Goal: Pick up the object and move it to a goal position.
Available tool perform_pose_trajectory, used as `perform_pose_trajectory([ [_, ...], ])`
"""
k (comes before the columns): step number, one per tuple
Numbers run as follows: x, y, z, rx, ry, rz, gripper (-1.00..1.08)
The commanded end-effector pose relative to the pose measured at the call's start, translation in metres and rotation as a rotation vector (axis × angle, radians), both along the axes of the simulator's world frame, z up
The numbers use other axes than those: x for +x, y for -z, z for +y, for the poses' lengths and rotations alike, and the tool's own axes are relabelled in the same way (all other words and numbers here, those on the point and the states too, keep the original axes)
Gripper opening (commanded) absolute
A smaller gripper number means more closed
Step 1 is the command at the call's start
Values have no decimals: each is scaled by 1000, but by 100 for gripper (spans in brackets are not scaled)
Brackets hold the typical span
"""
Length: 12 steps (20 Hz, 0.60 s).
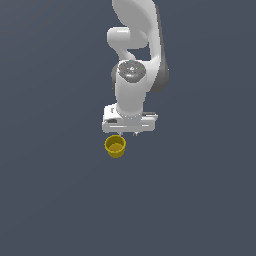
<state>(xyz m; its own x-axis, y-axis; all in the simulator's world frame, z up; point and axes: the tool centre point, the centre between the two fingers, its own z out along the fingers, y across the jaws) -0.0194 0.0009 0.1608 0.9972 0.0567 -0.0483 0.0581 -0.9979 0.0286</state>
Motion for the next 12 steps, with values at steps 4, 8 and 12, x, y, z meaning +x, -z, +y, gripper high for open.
perform_pose_trajectory([
  [4,-6,8,-1,-44,-66,25,28],
  [8,-13,16,-2,-94,-142,53,28],
  [12,-22,26,-5,-159,-242,91,28],
])
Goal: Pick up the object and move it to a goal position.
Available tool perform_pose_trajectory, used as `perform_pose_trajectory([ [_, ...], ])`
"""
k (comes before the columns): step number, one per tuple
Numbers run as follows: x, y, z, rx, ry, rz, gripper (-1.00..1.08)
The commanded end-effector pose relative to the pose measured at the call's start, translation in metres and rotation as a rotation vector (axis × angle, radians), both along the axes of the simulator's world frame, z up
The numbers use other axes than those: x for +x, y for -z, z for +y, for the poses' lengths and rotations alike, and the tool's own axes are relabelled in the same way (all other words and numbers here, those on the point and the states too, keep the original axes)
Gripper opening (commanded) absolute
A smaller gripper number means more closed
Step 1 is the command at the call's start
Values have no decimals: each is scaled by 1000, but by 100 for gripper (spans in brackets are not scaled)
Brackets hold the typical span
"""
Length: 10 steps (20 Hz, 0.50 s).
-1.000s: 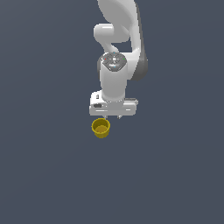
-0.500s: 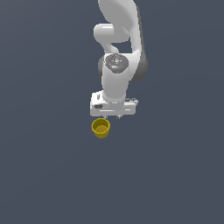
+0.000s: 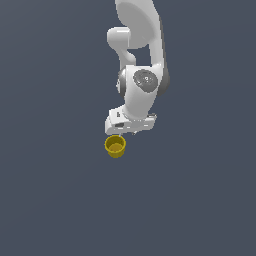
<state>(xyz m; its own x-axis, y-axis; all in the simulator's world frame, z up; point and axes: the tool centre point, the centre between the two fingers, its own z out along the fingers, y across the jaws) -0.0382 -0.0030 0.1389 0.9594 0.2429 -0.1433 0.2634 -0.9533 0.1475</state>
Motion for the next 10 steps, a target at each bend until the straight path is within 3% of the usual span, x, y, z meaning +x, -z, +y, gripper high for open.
perform_pose_trajectory([
  [1,-6,6,-2,-44,-67,26,28],
  [10,-24,26,-11,-212,-324,127,28],
])
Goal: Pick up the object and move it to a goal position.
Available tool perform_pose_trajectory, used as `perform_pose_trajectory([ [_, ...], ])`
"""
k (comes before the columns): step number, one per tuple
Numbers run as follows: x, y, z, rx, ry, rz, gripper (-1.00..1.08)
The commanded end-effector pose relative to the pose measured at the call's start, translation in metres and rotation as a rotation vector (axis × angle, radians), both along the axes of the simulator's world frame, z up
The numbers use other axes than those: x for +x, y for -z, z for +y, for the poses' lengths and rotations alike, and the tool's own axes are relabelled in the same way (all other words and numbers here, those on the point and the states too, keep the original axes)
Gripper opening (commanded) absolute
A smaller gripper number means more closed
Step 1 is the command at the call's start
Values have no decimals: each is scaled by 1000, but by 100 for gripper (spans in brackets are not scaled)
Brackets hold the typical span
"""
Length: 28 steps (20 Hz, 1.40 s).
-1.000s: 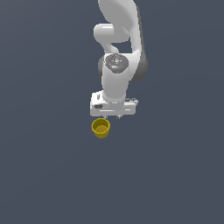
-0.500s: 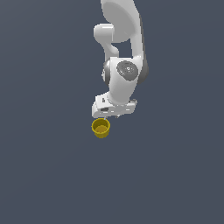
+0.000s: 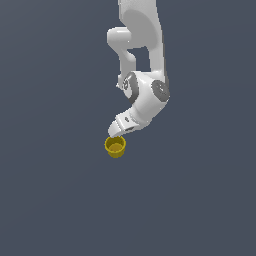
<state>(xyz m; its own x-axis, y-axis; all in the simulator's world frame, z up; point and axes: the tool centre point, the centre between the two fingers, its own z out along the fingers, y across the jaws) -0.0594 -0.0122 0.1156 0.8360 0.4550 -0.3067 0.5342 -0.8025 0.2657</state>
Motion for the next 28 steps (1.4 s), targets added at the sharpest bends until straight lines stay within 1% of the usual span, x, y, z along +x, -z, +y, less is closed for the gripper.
perform_pose_trajectory([
  [1,-4,5,-3,-48,-73,29,28],
  [11,-16,18,-14,-236,-357,143,28],
  [20,-20,25,-22,-407,-609,245,28],
  [24,-19,26,-24,-471,-700,281,28],
  [28,-18,27,-25,-519,-769,309,28],
])
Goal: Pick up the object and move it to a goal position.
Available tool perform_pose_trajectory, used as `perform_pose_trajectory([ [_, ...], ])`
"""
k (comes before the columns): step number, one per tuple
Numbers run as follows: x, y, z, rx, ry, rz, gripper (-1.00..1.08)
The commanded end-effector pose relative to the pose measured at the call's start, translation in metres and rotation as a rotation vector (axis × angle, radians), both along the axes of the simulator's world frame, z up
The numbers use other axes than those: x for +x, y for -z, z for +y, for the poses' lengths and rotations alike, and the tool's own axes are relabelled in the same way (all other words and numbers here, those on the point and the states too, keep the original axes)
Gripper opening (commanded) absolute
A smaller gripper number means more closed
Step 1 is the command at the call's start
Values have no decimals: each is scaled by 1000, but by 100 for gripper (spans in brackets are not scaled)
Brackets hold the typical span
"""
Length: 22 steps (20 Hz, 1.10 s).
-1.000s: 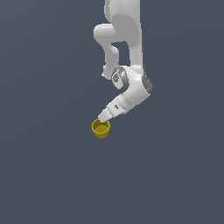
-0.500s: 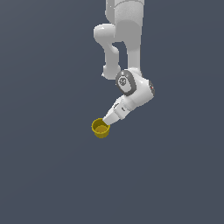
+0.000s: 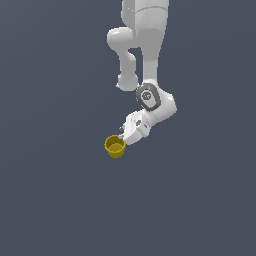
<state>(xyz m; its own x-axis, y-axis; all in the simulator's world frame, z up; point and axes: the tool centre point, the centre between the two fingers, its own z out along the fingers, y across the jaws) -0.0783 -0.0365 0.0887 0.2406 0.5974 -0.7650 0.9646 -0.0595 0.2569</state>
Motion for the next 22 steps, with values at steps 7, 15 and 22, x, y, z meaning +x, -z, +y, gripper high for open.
perform_pose_trajectory([
  [7,2,1,-1,-65,-92,35,28],
  [15,3,5,-7,-67,-95,36,28],
  [22,6,17,-26,-68,-99,39,28],
])
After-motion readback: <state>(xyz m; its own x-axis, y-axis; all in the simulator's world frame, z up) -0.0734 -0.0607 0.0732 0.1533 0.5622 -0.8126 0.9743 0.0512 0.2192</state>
